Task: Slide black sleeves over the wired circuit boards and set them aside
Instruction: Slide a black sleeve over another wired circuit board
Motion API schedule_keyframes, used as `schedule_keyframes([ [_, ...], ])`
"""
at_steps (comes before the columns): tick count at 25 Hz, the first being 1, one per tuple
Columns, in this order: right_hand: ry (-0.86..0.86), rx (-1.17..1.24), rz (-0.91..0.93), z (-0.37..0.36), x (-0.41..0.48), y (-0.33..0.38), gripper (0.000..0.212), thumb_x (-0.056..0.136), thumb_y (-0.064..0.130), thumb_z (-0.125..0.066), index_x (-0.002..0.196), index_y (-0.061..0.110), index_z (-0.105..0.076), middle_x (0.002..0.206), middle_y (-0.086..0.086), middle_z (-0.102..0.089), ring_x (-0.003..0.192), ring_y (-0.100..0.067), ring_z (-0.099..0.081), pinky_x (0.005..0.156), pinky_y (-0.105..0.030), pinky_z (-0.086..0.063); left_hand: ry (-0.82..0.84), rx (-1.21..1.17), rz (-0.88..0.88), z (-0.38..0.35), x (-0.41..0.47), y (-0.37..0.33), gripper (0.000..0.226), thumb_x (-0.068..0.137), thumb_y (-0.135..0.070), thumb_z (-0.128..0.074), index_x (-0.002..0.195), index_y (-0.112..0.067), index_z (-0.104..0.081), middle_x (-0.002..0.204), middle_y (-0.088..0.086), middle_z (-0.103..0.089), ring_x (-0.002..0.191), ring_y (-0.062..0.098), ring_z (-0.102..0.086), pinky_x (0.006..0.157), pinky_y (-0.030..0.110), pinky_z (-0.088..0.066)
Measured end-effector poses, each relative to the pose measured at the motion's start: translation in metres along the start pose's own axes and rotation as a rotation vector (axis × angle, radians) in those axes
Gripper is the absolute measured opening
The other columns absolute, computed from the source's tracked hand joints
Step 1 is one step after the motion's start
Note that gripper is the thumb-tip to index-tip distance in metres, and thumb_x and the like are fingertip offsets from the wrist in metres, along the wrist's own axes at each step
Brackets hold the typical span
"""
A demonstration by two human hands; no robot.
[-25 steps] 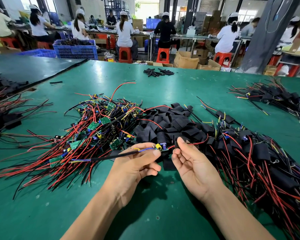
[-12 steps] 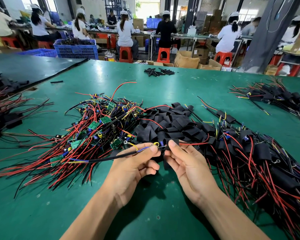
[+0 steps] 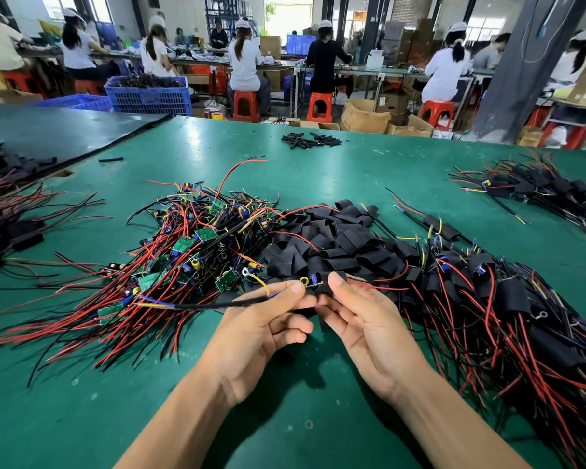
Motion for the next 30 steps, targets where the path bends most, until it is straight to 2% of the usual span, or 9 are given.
schedule_keyframes([
  [3, -0.009, -0.016, 0.022, 0.002, 0.001, 0.001, 0.009, 0.066, 0.017, -0.082, 0.073, 0.018, -0.078, 0.086, -0.012, -0.074, 0.074, -0.019, -0.070, 0.070, -0.026, -0.058, -0.013, 0.016, -0.019, 0.001, 0.001, 0.000, 0.015, 0.073, -0.023, -0.076, 0.084, -0.014, -0.078, 0.092, 0.016, -0.075, 0.055, 0.016, -0.064, 0.051, 0.022, -0.053],
  [6, -0.015, -0.074, 0.063, 0.005, 0.003, 0.002, 0.029, 0.065, 0.019, -0.083, 0.089, 0.009, -0.071, 0.089, -0.016, -0.072, 0.075, -0.021, -0.069, 0.071, -0.027, -0.058, -0.028, 0.094, -0.092, 0.002, 0.000, -0.001, 0.024, 0.074, -0.024, -0.077, 0.093, -0.009, -0.074, 0.094, 0.020, -0.075, 0.056, 0.020, -0.064, 0.052, 0.024, -0.052],
  [10, 0.013, -0.161, 0.146, 0.002, 0.002, 0.005, 0.034, 0.068, 0.020, -0.080, 0.096, 0.004, -0.069, 0.086, -0.019, -0.073, 0.072, -0.021, -0.070, 0.072, -0.027, -0.058, -0.044, 0.143, -0.164, 0.003, -0.001, -0.004, 0.016, 0.080, -0.017, -0.079, 0.093, -0.010, -0.074, 0.093, 0.022, -0.074, 0.056, 0.024, -0.064, 0.053, 0.027, -0.052],
  [14, 0.002, -0.193, 0.188, 0.002, 0.002, 0.004, 0.025, 0.070, 0.019, -0.079, 0.092, 0.009, -0.072, 0.087, -0.020, -0.072, 0.073, -0.023, -0.068, 0.075, -0.031, -0.059, -0.068, 0.194, -0.192, 0.005, 0.000, -0.004, 0.019, 0.079, -0.012, -0.078, 0.095, -0.004, -0.071, 0.088, 0.022, -0.073, 0.055, 0.027, -0.063, 0.052, 0.029, -0.052],
  [18, -0.001, -0.195, 0.213, 0.002, 0.002, 0.006, 0.025, 0.070, 0.022, -0.079, 0.091, 0.011, -0.073, 0.089, -0.018, -0.072, 0.071, -0.022, -0.066, 0.074, -0.029, -0.059, -0.034, 0.201, -0.216, 0.002, -0.002, -0.007, 0.013, 0.080, -0.009, -0.075, 0.092, -0.005, -0.073, 0.079, 0.019, -0.070, 0.056, 0.025, -0.063, 0.054, 0.029, -0.052],
  [21, 0.044, -0.193, 0.217, -0.003, 0.000, 0.002, 0.029, 0.076, 0.025, -0.077, 0.101, 0.012, -0.070, 0.086, -0.013, -0.071, 0.068, -0.021, -0.064, 0.067, -0.029, -0.057, -0.014, 0.208, -0.230, -0.001, -0.002, -0.007, 0.020, 0.075, -0.010, -0.077, 0.094, -0.005, -0.073, 0.079, 0.019, -0.069, 0.055, 0.025, -0.062, 0.054, 0.029, -0.052],
  [24, 0.118, -0.196, 0.216, -0.010, -0.004, -0.002, 0.033, 0.083, 0.029, -0.076, 0.111, 0.013, -0.066, 0.081, -0.018, -0.069, 0.060, -0.027, -0.062, 0.059, -0.035, -0.055, -0.033, 0.243, -0.273, -0.002, -0.003, -0.007, 0.018, 0.080, -0.004, -0.076, 0.097, -0.002, -0.072, 0.081, 0.024, -0.069, 0.055, 0.025, -0.060, 0.053, 0.028, -0.050],
  [27, 0.096, -0.311, 0.208, -0.011, -0.004, -0.007, 0.039, 0.085, 0.042, -0.069, 0.119, 0.024, -0.068, 0.079, -0.013, -0.070, 0.059, -0.027, -0.060, 0.065, -0.036, -0.055, -0.068, 0.283, -0.318, 0.000, -0.002, -0.007, 0.015, 0.084, -0.001, -0.074, 0.098, -0.002, -0.070, 0.072, 0.017, -0.068, 0.055, 0.023, -0.059, 0.051, 0.026, -0.049],
  [30, 0.117, -0.401, 0.209, -0.015, -0.004, -0.014, 0.038, 0.090, 0.043, -0.057, 0.124, 0.029, -0.065, 0.080, -0.004, -0.070, 0.061, -0.020, -0.059, 0.070, -0.038, -0.050, -0.100, 0.296, -0.342, 0.004, -0.001, -0.008, 0.012, 0.084, 0.000, -0.074, 0.093, -0.006, -0.071, 0.070, 0.014, -0.068, 0.054, 0.021, -0.058, 0.050, 0.025, -0.048],
])
Point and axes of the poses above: each hand's wrist, its own x-axis towards the middle knuckle, its own z-axis out of the back of the hand, y = z × x, the point moved 6 cm from there along x, towards the middle knuckle
